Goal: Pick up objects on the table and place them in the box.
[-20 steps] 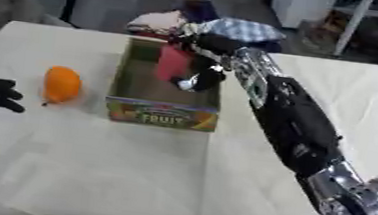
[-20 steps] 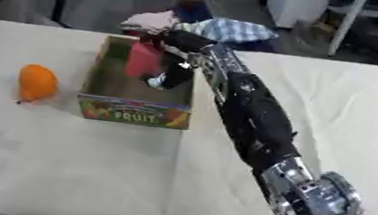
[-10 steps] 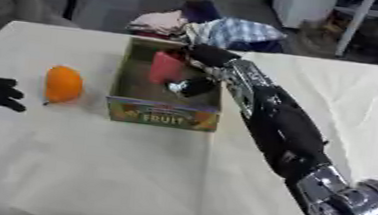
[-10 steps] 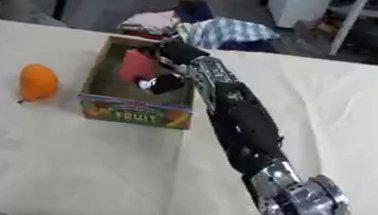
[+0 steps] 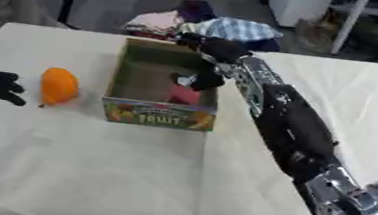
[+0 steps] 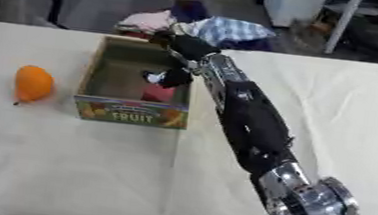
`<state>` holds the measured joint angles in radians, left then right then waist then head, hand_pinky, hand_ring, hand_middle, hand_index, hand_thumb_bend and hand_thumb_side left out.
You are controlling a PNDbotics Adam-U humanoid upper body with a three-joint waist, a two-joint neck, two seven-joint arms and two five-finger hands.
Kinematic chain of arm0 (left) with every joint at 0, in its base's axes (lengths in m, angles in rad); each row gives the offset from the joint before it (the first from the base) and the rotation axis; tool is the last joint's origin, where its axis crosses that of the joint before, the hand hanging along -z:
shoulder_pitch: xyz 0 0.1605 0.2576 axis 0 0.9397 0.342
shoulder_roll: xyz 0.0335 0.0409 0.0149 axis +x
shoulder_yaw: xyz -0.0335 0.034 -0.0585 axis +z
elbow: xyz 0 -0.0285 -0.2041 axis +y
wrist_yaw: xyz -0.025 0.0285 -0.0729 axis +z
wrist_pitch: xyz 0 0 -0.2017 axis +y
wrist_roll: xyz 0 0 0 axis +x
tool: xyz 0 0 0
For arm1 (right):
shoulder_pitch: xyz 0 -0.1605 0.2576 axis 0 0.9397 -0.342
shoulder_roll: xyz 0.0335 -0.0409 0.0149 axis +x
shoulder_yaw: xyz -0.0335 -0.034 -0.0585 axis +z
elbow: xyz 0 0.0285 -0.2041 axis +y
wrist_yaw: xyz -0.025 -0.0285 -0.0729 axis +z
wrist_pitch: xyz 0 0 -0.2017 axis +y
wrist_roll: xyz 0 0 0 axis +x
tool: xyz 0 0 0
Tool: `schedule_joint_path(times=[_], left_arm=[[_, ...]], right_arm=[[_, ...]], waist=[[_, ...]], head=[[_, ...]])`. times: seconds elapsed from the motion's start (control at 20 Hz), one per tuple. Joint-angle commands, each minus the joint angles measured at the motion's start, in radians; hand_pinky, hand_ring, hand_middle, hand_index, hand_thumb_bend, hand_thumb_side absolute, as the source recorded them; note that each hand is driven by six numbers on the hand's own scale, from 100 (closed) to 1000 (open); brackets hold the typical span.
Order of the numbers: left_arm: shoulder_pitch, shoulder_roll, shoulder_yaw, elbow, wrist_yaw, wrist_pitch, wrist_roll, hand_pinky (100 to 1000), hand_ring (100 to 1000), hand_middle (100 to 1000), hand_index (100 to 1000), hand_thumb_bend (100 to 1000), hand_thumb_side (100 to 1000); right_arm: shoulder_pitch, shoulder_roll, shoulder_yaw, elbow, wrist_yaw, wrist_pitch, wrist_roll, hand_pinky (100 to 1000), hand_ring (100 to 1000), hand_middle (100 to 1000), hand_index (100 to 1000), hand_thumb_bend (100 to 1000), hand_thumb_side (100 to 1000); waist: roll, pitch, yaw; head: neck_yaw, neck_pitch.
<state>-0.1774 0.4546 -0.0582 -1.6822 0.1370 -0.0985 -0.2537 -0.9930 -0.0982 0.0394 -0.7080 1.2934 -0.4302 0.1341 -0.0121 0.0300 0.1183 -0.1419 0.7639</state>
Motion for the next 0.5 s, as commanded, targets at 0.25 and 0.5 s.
schedule_joint_path(times=[0.25, 0.5], left_arm=[[-0.069, 0.13, 0.009, 0.047, -0.044, -0.031, 0.026, 974, 654, 660, 807, 208, 814], [-0.148, 0.259, 0.007, 0.154, -0.145, -0.08, 0.025, 952, 678, 686, 822, 408, 667]], right_arm=[[0.008, -0.088, 0.044, -0.119, -0.125, -0.062, -0.021, 773, 860, 977, 1000, 322, 701], [0.052, -0.218, 0.119, -0.308, -0.312, -0.139, 0.01, 773, 874, 972, 1000, 484, 557]], waist=[[0.008, -0.014, -0.018], [0.002, -0.009, -0.048]], head=[[0.018, -0.005], [0.041, -0.015]])
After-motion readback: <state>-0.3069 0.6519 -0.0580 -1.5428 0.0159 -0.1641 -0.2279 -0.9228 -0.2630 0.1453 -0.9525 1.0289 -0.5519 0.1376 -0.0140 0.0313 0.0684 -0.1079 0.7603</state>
